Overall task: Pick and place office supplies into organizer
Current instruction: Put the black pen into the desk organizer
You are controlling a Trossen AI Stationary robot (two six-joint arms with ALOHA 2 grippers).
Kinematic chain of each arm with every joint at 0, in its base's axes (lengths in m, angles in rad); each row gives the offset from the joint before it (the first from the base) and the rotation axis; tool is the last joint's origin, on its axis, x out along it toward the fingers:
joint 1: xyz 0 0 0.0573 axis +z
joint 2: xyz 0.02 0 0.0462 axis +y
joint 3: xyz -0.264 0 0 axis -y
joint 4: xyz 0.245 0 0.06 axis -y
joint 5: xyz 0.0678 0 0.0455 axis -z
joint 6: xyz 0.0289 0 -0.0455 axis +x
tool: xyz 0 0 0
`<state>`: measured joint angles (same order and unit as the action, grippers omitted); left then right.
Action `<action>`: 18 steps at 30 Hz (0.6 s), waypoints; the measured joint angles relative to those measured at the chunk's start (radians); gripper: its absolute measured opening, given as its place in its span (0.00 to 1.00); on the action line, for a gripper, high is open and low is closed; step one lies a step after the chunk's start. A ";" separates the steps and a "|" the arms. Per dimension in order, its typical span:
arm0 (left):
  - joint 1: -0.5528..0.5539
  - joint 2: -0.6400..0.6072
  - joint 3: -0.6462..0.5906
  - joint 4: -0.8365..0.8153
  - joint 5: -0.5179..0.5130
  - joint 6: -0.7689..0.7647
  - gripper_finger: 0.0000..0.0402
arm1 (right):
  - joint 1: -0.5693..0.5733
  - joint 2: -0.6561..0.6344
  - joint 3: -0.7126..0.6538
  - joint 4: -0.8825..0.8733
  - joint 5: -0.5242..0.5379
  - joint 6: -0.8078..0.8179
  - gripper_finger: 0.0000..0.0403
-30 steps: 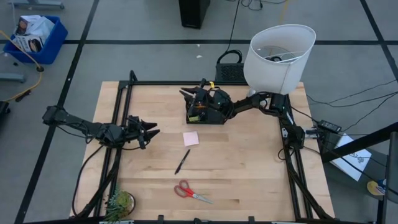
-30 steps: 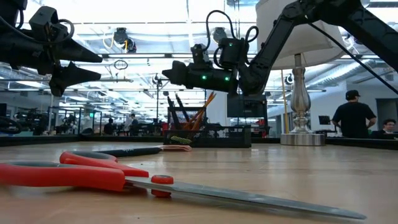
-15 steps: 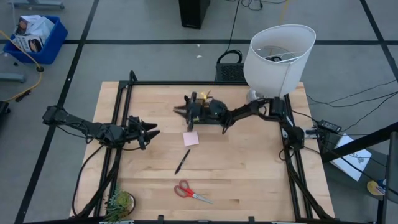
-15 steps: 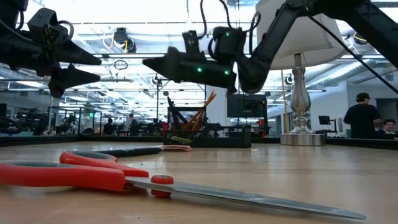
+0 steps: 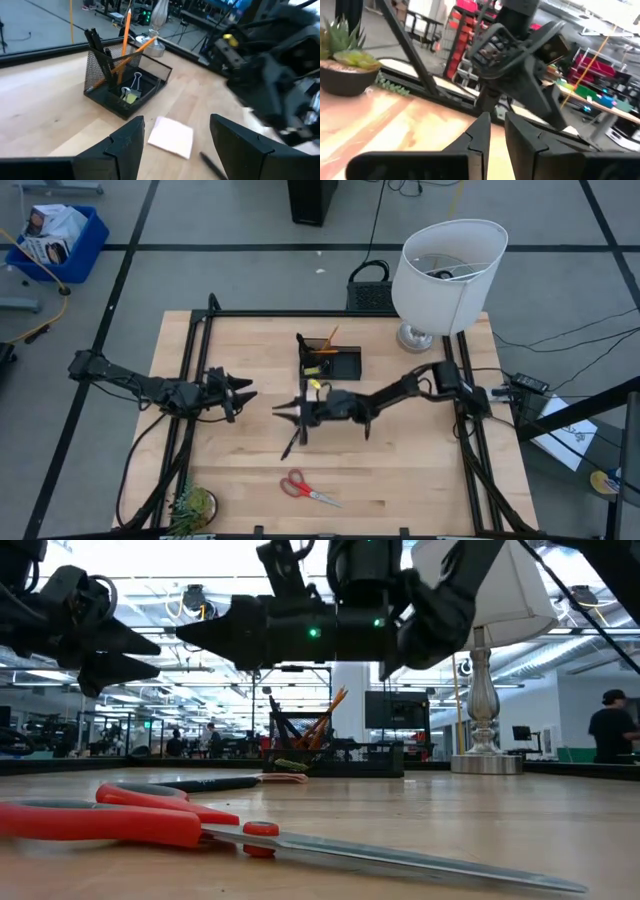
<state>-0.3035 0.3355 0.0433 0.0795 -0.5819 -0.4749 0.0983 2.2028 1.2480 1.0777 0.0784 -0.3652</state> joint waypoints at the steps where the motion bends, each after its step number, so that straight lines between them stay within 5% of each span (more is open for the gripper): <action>1: 0.000 0.000 0.000 -0.010 0.000 0.014 0.57 | 0.014 0.000 0.000 -0.010 0.032 -0.005 0.12; 5: 0.000 0.000 0.000 -0.068 -0.003 -0.003 0.57 | 0.055 0.000 0.000 -0.034 0.146 0.023 0.12; 9: 0.000 0.000 0.000 -0.104 0.017 -0.044 0.57 | 0.086 -0.001 0.000 -0.142 0.142 0.091 0.12; 18: 0.000 0.000 0.000 -0.105 0.067 -0.086 0.57 | 0.071 -0.008 0.040 -0.525 -0.335 0.251 0.12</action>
<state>-0.3035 0.3359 0.0433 -0.0258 -0.5148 -0.5610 0.1696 2.1950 1.2876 0.5528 -0.2561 -0.1140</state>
